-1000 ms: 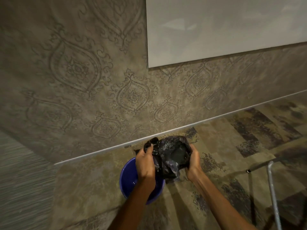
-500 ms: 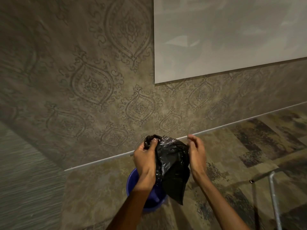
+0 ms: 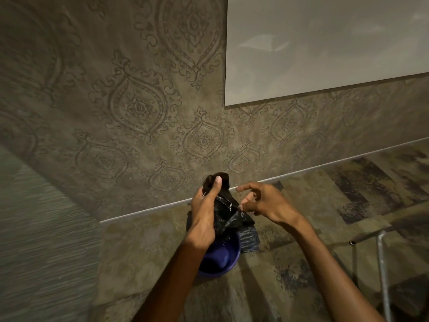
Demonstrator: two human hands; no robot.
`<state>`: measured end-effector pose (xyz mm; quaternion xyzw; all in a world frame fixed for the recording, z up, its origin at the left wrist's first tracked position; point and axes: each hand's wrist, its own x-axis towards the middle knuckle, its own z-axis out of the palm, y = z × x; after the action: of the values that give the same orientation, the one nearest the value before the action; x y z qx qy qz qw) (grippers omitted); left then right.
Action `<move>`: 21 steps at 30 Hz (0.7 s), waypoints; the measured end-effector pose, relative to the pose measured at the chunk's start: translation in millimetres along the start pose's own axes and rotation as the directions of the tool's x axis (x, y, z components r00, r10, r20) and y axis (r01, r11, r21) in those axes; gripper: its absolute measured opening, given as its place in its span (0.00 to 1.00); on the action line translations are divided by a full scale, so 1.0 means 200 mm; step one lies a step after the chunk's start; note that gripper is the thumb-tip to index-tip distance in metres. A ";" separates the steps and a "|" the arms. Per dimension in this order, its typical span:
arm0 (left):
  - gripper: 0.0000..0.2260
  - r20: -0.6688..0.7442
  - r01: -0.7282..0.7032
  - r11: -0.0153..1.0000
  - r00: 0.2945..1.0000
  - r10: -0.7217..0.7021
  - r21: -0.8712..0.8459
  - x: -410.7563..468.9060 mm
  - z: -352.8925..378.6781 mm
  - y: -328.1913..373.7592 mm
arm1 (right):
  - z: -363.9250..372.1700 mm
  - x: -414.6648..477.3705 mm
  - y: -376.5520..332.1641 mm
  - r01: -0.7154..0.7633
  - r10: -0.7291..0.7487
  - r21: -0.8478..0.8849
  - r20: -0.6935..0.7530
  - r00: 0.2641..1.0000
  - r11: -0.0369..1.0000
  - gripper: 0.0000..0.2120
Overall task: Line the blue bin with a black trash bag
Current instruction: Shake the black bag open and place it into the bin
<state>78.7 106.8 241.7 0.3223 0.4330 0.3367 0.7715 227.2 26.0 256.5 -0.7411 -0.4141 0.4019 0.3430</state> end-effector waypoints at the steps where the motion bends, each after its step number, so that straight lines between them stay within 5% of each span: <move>1: 0.21 0.007 0.017 1.000 1.000 -0.016 -0.004 0.00 -0.01 0.01 | 0.01 0.00 0.03 -0.011 0.011 -0.032 0.007 1.000 0.999 0.17; 4: 0.22 0.037 0.005 1.000 0.999 -0.005 0.012 0.02 -0.06 -0.01 | 0.06 0.00 0.07 -0.011 0.011 -0.002 -0.136 0.991 1.000 0.05; 6: 0.24 0.087 0.001 1.000 0.996 -0.004 0.028 0.04 -0.07 -0.04 | 0.11 0.02 0.06 0.039 -0.025 0.062 -0.203 0.979 0.997 0.17; 9: 0.32 0.151 0.098 0.994 0.983 -0.104 0.050 0.07 -0.07 -0.05 | 0.17 0.07 0.02 0.017 -0.018 0.044 0.005 1.000 0.999 0.27; 12: 0.33 0.134 0.055 0.993 0.989 -0.069 0.105 0.12 -0.10 -0.05 | 0.20 0.12 0.05 -0.012 0.011 0.185 0.006 1.000 0.983 0.14; 14: 0.28 0.132 -0.053 0.984 0.991 0.030 0.170 0.17 -0.17 -0.06 | 0.17 0.13 0.09 -0.052 0.071 0.399 -0.033 0.997 0.916 0.08; 16: 0.30 0.214 -0.088 0.976 0.976 0.045 0.199 0.20 -0.24 -0.07 | 0.14 0.13 0.14 -0.127 0.148 0.599 0.014 0.989 0.791 0.13; 21: 0.29 0.282 -0.148 0.885 0.959 0.019 0.441 0.24 -0.36 -0.12 | 0.14 0.17 0.19 -0.173 0.258 0.817 0.030 0.966 0.551 0.20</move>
<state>39.1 145.7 171.4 0.5563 0.3765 0.2112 0.7101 226.5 45.6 201.3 -0.5640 -0.0733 0.5506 0.6110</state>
